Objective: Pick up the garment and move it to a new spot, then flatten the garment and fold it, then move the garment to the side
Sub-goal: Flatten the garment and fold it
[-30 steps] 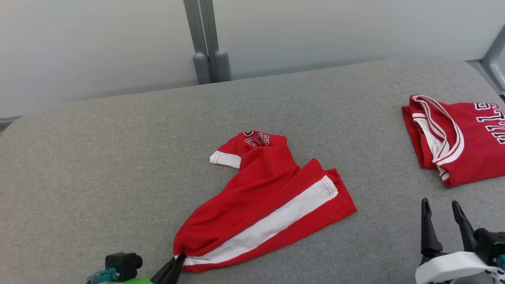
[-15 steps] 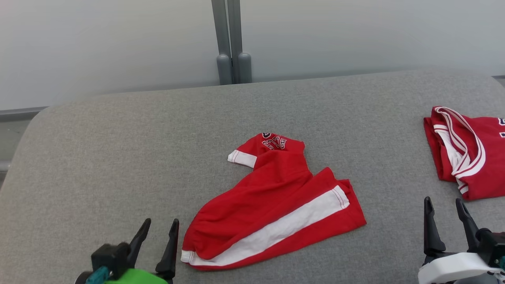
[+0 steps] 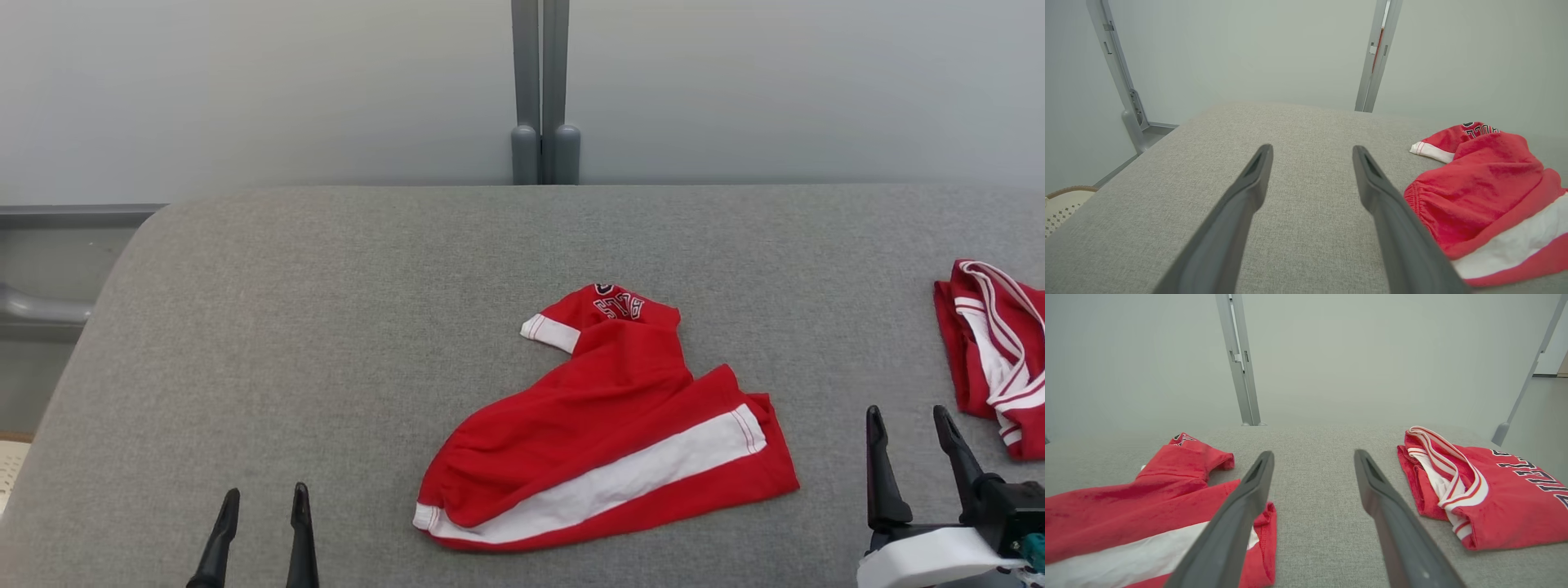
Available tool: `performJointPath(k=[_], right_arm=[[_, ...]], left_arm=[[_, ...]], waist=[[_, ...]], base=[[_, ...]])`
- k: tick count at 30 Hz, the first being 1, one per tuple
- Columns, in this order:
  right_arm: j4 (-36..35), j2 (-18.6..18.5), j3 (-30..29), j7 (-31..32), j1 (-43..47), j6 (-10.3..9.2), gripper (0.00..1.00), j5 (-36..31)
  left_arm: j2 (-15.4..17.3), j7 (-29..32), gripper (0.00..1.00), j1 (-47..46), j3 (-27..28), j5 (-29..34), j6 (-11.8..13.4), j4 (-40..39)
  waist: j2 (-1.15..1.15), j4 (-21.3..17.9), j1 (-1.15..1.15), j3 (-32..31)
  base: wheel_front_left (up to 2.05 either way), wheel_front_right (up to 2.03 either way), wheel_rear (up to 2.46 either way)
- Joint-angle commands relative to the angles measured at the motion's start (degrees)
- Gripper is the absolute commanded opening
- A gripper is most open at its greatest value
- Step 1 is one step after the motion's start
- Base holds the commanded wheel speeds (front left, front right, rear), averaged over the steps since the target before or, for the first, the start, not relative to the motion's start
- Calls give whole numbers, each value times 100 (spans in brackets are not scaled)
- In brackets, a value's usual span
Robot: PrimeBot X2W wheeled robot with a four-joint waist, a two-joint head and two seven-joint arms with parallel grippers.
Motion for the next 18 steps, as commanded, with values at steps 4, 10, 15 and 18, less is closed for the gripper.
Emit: performJointPath(k=[4, 10, 15, 18], right_arm=[[129, -13, 286, -16, 112, -1, 100, -146], [135, -16, 355, -15, 116, -1, 100, -90], [122, -16, 381, -15, 106, -1, 100, -77], [114, -16, 387, -15, 104, -1, 100, -81]], left_arm=[[-140, -14, 100, 41, 222, 317, -408, 157], [-227, -15, 100, -63, 466, 442, -575, 181], [-251, -15, 100, -52, 513, 498, -628, 193], [-255, -15, 100, -46, 509, 471, -644, 199]], waist=[[0, 193, 0, -14], [0, 231, 0, -35], [0, 205, 0, -30], [0, 194, 0, -23]], base=[[0, 0, 0], [0, 0, 0], [0, 0, 0], [0, 0, 0]])
